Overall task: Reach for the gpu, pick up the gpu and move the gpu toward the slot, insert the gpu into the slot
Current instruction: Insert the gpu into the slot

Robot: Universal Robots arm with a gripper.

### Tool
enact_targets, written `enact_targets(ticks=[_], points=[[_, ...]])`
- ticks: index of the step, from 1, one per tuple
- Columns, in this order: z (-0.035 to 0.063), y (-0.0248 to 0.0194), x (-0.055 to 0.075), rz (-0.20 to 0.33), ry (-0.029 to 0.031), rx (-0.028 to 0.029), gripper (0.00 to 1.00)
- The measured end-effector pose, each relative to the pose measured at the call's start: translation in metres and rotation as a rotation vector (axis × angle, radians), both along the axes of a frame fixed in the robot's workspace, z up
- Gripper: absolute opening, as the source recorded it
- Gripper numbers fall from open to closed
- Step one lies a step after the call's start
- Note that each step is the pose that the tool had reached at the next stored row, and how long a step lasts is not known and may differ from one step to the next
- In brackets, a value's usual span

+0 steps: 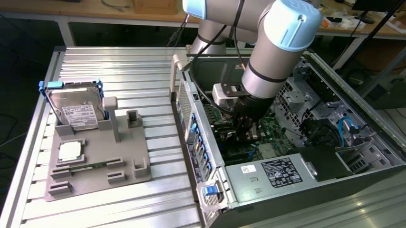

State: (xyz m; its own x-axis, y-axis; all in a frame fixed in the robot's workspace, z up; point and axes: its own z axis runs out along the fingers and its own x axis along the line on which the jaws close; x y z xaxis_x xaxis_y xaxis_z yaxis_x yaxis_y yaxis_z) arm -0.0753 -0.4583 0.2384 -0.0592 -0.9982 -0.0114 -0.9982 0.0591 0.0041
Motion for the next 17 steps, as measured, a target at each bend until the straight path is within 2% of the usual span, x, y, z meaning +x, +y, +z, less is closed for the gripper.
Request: enact_targets(ticks=[4, 17], points=[[-0.0034, 0.0, -0.0003, 0.0, 0.0003, -0.0001, 0.27], [-0.0038, 0.0001, -0.0003, 0.0, -0.0002, 0.0004, 0.27]])
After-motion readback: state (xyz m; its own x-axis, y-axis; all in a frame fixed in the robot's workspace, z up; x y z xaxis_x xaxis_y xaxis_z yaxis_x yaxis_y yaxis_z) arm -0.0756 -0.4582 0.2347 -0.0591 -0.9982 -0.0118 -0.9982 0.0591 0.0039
